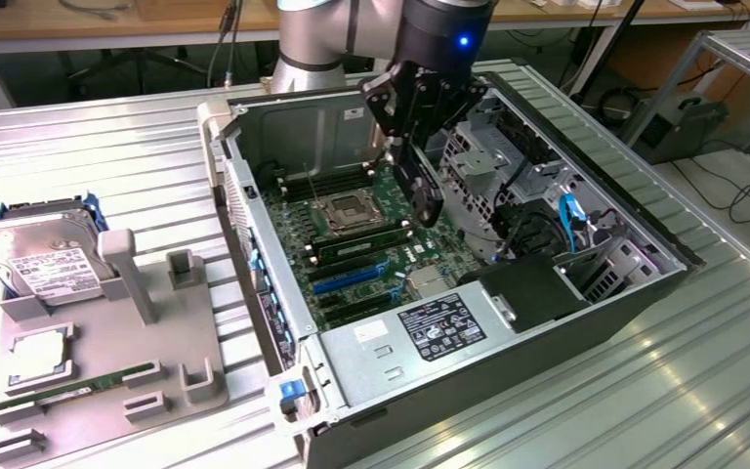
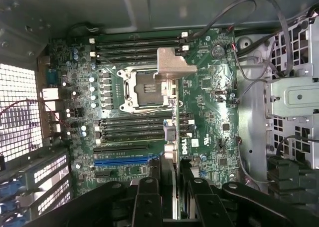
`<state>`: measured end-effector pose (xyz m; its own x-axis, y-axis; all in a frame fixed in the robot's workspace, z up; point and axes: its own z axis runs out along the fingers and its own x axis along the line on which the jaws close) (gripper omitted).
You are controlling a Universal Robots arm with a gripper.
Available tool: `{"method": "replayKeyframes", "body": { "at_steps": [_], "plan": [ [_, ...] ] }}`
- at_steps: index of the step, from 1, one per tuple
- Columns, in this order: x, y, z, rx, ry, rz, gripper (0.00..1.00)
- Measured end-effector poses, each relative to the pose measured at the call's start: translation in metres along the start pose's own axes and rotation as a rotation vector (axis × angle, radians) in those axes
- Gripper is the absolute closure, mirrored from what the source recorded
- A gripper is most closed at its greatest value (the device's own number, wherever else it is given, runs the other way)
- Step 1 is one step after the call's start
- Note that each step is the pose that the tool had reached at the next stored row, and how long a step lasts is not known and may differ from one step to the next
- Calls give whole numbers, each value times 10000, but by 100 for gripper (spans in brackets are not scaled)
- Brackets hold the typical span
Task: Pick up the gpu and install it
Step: 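Pick up the gpu and move the gpu toward the slot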
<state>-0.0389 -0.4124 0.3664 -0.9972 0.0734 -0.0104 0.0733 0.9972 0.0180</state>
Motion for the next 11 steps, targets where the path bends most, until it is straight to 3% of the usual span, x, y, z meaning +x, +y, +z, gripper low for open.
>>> {"method": "replayKeyframes", "body": {
  "at_steps": [11],
  "plan": [
    [-8, 5, 1, 0, 0, -1, 73]
  ]
}}
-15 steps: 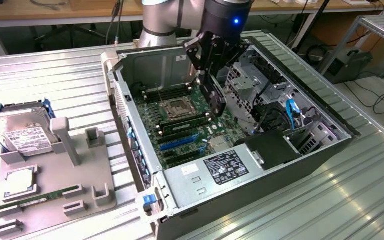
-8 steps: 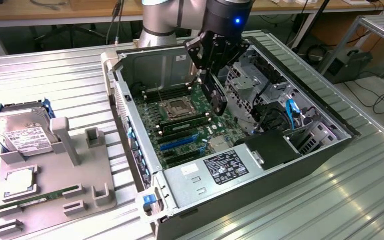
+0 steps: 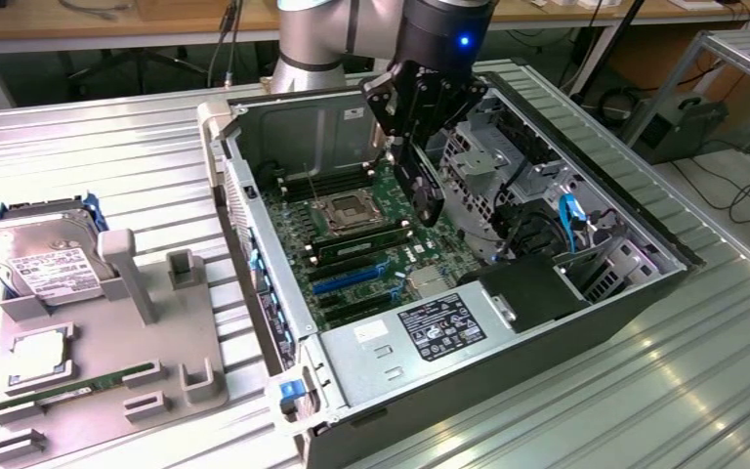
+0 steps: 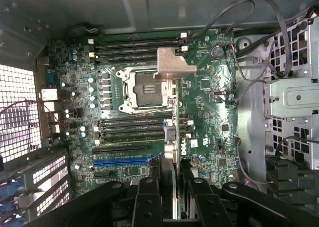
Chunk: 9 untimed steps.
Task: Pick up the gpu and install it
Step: 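Insert the gpu into the slot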
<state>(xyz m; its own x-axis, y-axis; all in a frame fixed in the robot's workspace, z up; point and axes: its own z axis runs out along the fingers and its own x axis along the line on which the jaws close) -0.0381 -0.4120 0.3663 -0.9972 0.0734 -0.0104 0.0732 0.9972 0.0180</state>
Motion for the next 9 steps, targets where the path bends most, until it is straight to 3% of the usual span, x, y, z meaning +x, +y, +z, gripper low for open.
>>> {"method": "replayKeyframes", "body": {
  "at_steps": [9],
  "plan": [
    [0, 0, 0, -2, 4, -212, 73]
  ]
}}
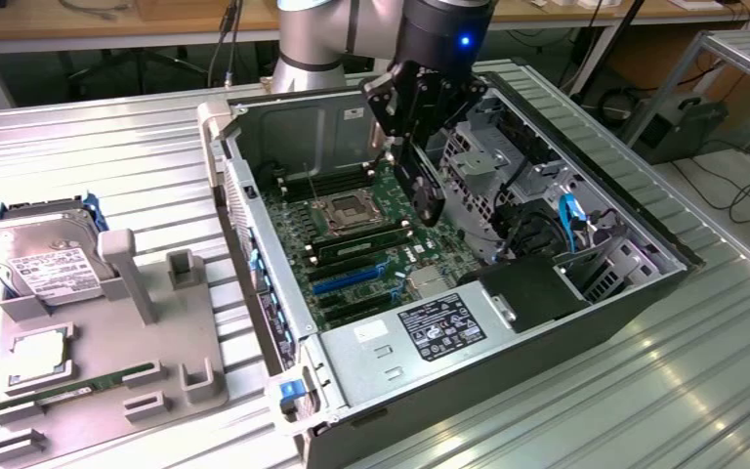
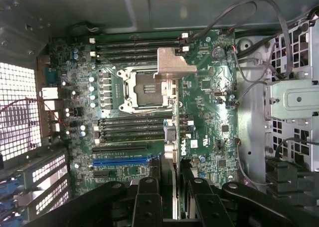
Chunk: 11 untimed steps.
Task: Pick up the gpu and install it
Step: 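Insert the gpu into the slot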
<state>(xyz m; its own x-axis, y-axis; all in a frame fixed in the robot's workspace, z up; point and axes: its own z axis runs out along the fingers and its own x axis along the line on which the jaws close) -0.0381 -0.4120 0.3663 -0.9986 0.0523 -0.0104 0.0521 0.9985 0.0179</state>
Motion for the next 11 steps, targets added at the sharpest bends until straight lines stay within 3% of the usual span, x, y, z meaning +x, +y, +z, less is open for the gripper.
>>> {"method": "replayKeyframes", "body": {
  "at_steps": [4, 11],
  "plan": [
    [0, 0, 0, -3, 5, -282, 73],
    [0, 0, 1, -15, 27, -1494, 73]
  ]
}}
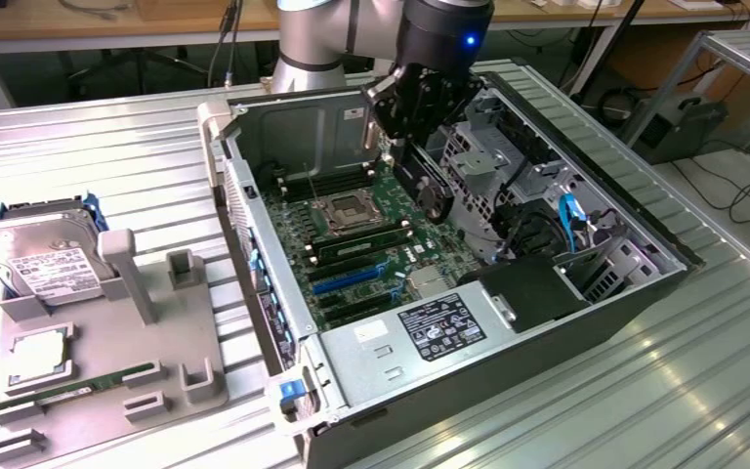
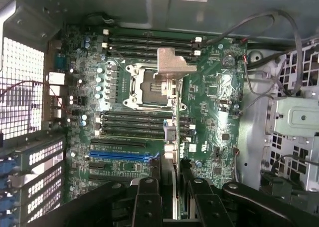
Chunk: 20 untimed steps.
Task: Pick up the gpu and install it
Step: 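Insert the gpu into the slot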
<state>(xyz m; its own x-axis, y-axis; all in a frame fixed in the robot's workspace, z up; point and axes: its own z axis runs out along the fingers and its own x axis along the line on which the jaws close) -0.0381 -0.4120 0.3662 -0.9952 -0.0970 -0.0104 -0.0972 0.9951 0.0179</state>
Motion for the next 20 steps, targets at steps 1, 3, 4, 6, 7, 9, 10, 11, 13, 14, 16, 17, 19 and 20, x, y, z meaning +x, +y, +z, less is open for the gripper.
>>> {"method": "replayKeyframes", "body": {
  "at_steps": [1, 3, 4, 6, 7, 9, 10, 11, 13, 14, 16, 17, 19, 20],
  "plan": [
    [0, 0, 0, -1, 3, -132, 73],
    [0, 0, 0, -4, 7, -385, 73],
    [0, 0, 0, -6, 10, -569, 73],
    [0, 0, 1, -9, 15, -814, 73],
    [0, 0, 1, -9, 16, -897, 73],
    [0, 0, 1, -15, 24, -1372, 73],
    [0, 0, 1, -16, 27, -1490, 73],
    [0, 0, 1, -17, 28, -1589, 73],
    [0, 0, 1, -19, 31, -1774, 73],
    [0, 0, 1, -20, 33, -1870, 73],
    [0, 0, 1, -22, 37, -2090, 73],
    [0, 0, 1, -23, 39, -2198, 73],
    [0, 0, 1, -26, 43, -2418, 73],
    [0, 0, 1, -27, 45, -2544, 73]
  ]
}}
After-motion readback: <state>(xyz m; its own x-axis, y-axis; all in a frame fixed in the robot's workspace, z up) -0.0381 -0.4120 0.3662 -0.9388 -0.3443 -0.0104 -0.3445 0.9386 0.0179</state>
